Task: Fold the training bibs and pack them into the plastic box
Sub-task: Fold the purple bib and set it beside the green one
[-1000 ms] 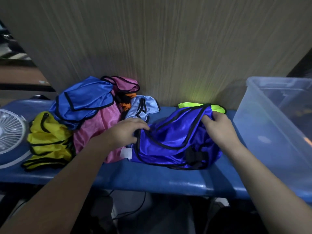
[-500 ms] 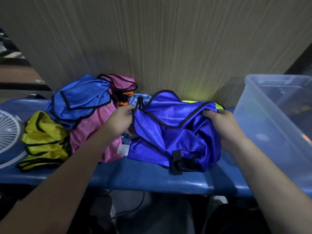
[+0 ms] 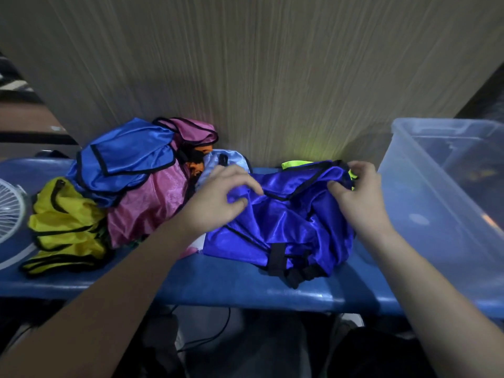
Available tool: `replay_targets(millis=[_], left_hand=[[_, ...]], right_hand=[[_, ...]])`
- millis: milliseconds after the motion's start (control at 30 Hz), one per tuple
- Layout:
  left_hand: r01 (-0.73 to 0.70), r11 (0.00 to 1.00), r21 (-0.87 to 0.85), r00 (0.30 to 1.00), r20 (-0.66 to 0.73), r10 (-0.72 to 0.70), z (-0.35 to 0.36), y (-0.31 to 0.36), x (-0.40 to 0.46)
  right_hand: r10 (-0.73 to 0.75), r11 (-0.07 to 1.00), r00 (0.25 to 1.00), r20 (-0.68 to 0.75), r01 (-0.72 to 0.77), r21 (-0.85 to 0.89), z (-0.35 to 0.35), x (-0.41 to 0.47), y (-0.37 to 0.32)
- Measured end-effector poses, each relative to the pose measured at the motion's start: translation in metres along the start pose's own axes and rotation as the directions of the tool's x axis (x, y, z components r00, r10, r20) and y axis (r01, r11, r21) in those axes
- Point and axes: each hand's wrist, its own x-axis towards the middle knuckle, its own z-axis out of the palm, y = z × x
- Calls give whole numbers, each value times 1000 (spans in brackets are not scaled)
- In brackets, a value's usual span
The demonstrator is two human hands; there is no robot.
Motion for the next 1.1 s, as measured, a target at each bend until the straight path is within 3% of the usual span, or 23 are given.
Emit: replay_targets(millis=[133,333,467,600,733,867,1000,1100], left_hand=[[-102,993,-57,938,326,115,23,33,-6],[-324,933,159,863,454,222,64,60,-8],[-391,894,217,873,394,287,79,55,-4],[-302,923,239,928,296,227,78,43,2],[-57,979,196,988,154,26,67,30,9],[106,969,221,994,-22,-104,51,12,16],[120,951,285,991,-88,-99,31,-9,19],[149,918,368,983,-155,-97,19,-25,18]], right_hand=[[-165,970,985,-59,151,-189,-3,-7,3],[-201,968,979,-27,195,-156,-10,-11,3],[-135,984,985,112,146,-103,-16,-15,4],[-69,995,949,309,86,-42,-25,-17,3],[-115,987,842,526,155,-32,-33,-22,-2],[-134,968,696,705,244,-57,-29,-26,6],[-77,798,586,807,522,-302,-20,-28,23],[-18,635,652,758,593,-495,-16,-28,28]])
